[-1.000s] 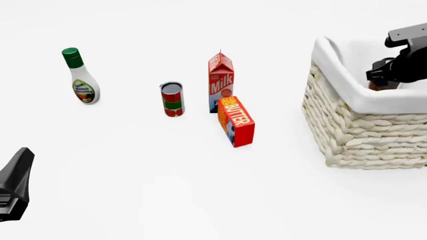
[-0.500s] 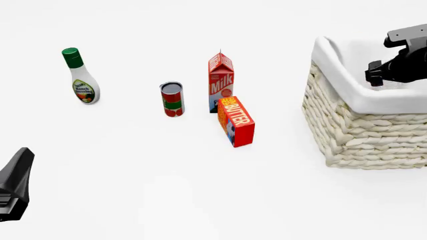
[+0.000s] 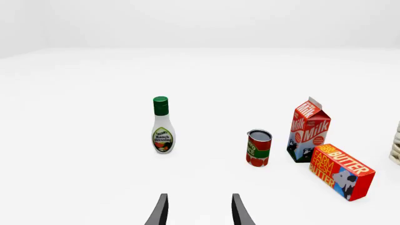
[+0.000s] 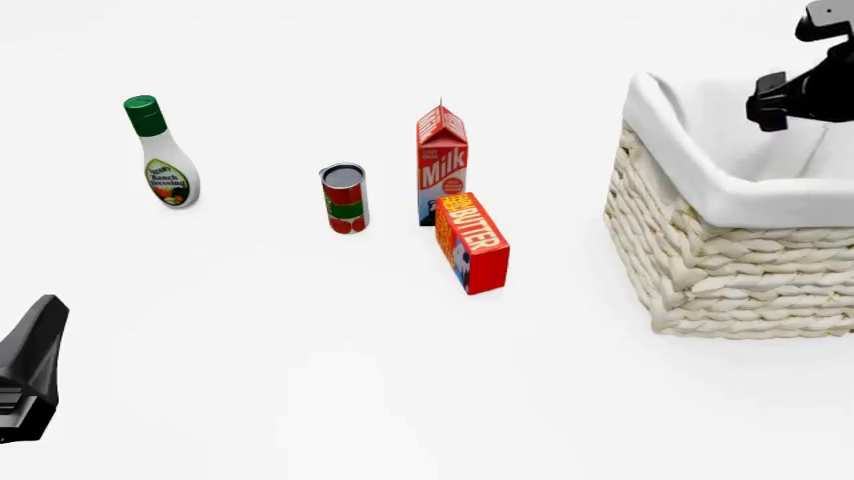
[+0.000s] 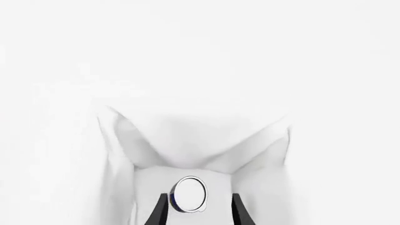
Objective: Pick the alphabet soup and place it in the basket.
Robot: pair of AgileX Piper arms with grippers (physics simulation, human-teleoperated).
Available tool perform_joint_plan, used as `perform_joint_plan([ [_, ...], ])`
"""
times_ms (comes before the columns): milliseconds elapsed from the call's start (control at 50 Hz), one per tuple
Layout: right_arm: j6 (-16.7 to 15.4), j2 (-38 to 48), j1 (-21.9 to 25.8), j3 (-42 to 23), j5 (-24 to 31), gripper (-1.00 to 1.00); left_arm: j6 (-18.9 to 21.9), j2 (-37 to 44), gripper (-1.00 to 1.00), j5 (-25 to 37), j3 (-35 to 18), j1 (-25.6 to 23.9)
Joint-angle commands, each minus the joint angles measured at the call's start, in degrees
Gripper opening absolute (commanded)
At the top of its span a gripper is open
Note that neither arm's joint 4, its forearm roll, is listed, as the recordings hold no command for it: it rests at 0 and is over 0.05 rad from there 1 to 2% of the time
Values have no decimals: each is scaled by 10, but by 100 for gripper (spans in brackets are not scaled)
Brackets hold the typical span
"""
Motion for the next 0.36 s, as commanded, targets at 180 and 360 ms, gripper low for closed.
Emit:
perform_joint_plan([
  [180,4,-173,56,-49,127,100,0,0,100,0,0,0],
  [360,1,-254,106,-101,207,100,0,0,100,0,0,0],
])
